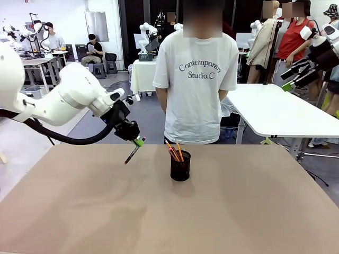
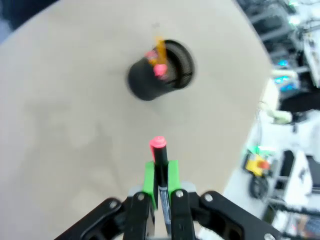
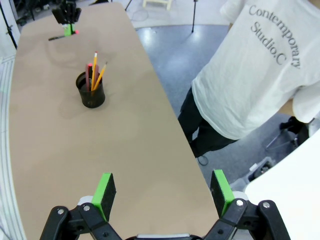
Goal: Place the pens into the pen holder.
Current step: Pick up a writing instrument from the table and place it into the Pen holder.
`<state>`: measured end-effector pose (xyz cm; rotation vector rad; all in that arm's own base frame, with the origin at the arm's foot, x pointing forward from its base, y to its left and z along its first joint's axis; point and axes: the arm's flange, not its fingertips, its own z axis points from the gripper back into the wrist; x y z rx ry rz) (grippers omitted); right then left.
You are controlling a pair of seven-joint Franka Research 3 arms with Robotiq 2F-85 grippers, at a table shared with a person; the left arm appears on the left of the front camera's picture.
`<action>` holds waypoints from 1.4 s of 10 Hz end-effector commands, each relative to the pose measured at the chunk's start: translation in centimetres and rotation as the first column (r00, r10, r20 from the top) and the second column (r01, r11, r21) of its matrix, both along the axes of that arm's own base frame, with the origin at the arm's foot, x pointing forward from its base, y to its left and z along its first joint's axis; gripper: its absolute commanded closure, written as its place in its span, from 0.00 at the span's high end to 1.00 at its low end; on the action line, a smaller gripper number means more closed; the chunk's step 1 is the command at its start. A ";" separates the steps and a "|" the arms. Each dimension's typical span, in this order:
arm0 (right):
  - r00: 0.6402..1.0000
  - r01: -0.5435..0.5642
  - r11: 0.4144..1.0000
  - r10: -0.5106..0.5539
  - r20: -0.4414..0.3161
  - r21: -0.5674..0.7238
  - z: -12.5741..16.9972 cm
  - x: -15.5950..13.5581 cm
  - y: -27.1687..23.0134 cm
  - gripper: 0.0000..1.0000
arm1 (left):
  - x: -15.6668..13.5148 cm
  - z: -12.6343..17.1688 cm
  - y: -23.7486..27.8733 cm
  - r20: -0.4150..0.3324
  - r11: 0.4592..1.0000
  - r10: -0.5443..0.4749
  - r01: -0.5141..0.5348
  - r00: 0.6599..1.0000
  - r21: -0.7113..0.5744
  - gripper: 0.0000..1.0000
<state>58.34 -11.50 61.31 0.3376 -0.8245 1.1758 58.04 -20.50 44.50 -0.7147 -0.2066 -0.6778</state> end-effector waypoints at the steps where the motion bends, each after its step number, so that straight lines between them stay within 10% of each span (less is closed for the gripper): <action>1: 1.000 -0.001 1.000 0.001 0.004 -0.018 0.0 -0.1 0.0 1.00 | -0.5 0.0 2.4 0.042 0.968 -0.166 0.171 0.985 -0.181 0.00; 6: 1.000 -0.001 1.000 0.001 0.004 -0.018 0.0 -0.1 0.0 1.00 | -0.7 -0.1 1.6 0.501 0.805 -0.145 0.396 0.853 -0.442 0.00; 7: 1.000 -0.001 1.000 0.001 0.004 -0.018 0.0 -0.1 0.0 1.00 | 0.6 1.3 2.2 0.363 0.866 -0.126 0.281 0.923 -0.413 0.00; 11: 1.000 -0.001 1.000 0.001 0.004 -0.018 0.0 -0.1 0.0 1.00 | 0.5 0.7 2.1 0.396 0.854 -0.119 0.298 0.910 -0.427 0.00; 14: 1.000 -0.001 1.000 0.001 0.004 -0.018 0.0 -0.1 0.0 1.00 | 2.8 -2.0 1.2 0.459 0.704 -0.126 0.405 0.879 -0.583 0.00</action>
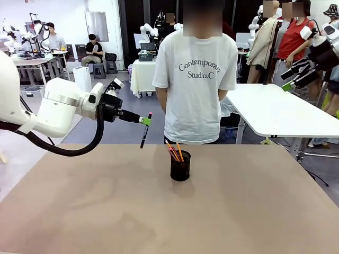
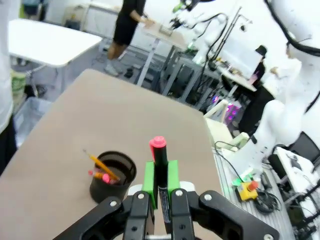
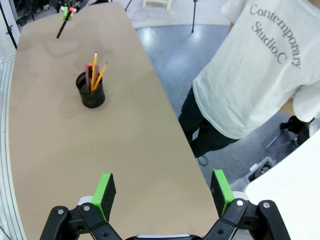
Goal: Place the pens into the pen holder.
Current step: Pick up a writing instrument from the table and place it into the Pen holder.
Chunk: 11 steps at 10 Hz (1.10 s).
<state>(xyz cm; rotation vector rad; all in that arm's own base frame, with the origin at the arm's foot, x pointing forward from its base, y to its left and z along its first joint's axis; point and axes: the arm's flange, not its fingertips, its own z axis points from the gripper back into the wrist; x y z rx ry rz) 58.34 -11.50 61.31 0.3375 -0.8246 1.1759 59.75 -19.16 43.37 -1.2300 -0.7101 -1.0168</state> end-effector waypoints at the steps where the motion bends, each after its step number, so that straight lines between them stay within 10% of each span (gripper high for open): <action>1: 1.000 -0.001 1.000 0.001 0.004 -0.018 0.0 -0.1 0.0 1.00 | 1.7 -1.6 -0.7 0.018 0.983 -0.121 0.122 0.993 -0.138 0.00; 5: 1.000 -0.001 1.000 0.001 0.004 -0.018 0.0 -0.1 0.0 1.00 | 2.3 -3.2 -4.9 0.245 0.965 -0.089 0.144 0.966 -0.220 0.00; 11: 1.000 -0.001 1.000 0.001 0.004 -0.018 0.0 -0.1 0.0 1.00 | 2.9 -5.9 -10.0 0.362 0.960 -0.106 0.191 0.926 -0.206 0.00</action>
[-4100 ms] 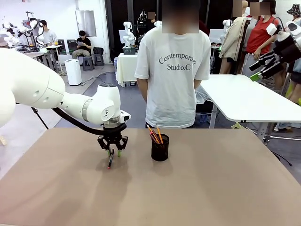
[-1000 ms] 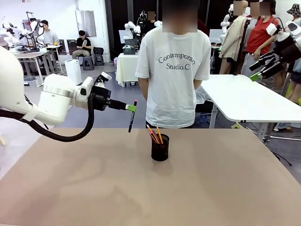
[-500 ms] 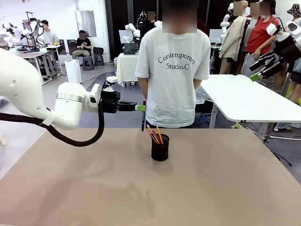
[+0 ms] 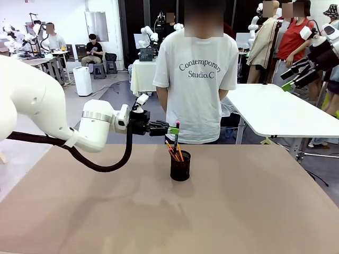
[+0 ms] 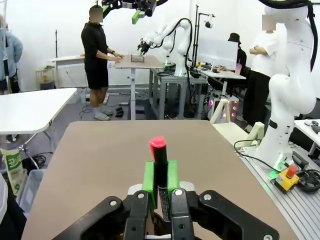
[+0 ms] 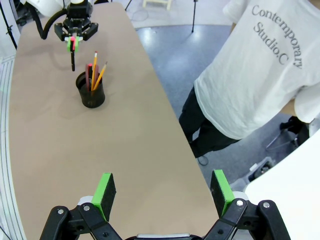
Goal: Place the pens into the pen holder.
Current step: Pick up a writing instrument from the table and place it into the Pen holder.
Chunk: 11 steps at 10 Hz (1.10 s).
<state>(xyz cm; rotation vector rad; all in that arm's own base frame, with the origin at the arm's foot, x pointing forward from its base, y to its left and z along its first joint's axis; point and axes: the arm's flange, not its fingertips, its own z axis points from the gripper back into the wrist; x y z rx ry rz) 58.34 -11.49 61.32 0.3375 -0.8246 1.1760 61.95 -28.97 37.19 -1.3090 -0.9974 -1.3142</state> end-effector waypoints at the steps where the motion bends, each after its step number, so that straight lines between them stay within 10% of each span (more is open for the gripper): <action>1: 1.000 -0.001 1.000 0.001 0.004 -0.018 0.0 -0.1 0.0 1.00 | 1.0 0.1 -0.7 0.033 0.998 -0.028 0.029 0.999 -0.051 0.00; 10: 1.000 -0.001 1.000 0.001 0.004 -0.018 0.0 -0.1 0.0 1.00 | 3.6 -2.1 -2.4 0.014 0.995 -0.082 0.083 0.997 -0.048 0.00; 11: 1.000 -0.001 1.000 0.001 0.004 -0.018 0.0 -0.1 0.0 1.00 | 3.8 -2.3 -2.4 0.014 0.995 -0.090 0.091 0.996 -0.042 0.20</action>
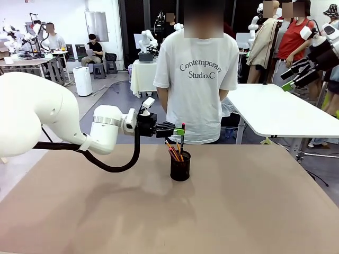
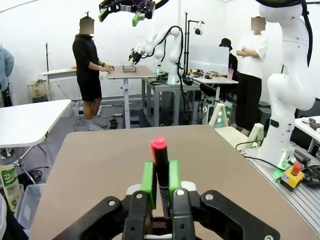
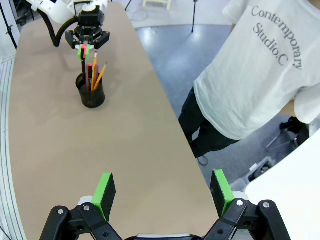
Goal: Place the pens into the pen holder.
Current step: Pick up a writing instrument from the table and place it into the Pen holder.
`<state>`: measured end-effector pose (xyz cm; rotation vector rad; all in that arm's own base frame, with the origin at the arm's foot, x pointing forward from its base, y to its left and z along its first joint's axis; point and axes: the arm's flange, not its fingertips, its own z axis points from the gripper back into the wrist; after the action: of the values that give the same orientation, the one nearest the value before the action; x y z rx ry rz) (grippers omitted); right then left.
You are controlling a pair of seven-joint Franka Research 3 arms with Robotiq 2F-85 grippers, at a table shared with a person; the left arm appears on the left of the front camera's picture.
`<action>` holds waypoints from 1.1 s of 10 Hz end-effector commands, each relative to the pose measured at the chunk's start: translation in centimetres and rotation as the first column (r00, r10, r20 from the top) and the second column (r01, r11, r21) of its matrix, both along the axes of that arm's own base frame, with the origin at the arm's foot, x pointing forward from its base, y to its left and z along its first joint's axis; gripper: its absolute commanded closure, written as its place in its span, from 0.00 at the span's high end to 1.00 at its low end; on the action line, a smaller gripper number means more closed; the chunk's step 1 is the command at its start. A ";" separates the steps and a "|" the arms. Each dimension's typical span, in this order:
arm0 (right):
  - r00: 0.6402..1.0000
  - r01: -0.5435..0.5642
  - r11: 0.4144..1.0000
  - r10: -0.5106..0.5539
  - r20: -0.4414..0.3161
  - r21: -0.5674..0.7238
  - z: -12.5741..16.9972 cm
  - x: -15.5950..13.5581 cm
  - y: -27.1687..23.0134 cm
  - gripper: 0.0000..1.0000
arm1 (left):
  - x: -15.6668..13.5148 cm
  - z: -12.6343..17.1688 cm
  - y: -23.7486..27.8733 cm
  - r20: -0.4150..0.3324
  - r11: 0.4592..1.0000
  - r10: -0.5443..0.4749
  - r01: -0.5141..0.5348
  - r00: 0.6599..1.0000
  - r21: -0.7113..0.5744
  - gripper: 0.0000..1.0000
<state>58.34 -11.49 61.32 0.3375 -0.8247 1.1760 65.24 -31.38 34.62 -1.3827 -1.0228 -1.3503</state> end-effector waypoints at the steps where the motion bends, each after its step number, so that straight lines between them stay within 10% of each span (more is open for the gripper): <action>1: 1.000 -0.001 1.000 0.001 0.004 -0.018 0.0 -0.1 0.0 1.00 | 0.3 0.4 0.0 -0.005 0.999 -0.034 0.034 0.999 0.018 0.39; 4: 1.000 -0.001 1.000 0.001 0.004 -0.018 0.0 -0.1 0.0 1.00 | 0.2 0.5 0.1 -0.001 0.999 -0.039 0.039 0.999 0.021 0.98; 11: 1.000 -0.001 1.000 0.001 0.004 -0.018 0.0 -0.1 0.0 1.00 | -0.4 1.1 1.2 0.009 0.997 -0.027 0.026 1.000 0.071 1.00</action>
<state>58.34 -11.49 61.32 0.3375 -0.8247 1.1760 65.23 -30.93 35.20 -1.3532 -0.9799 -1.4139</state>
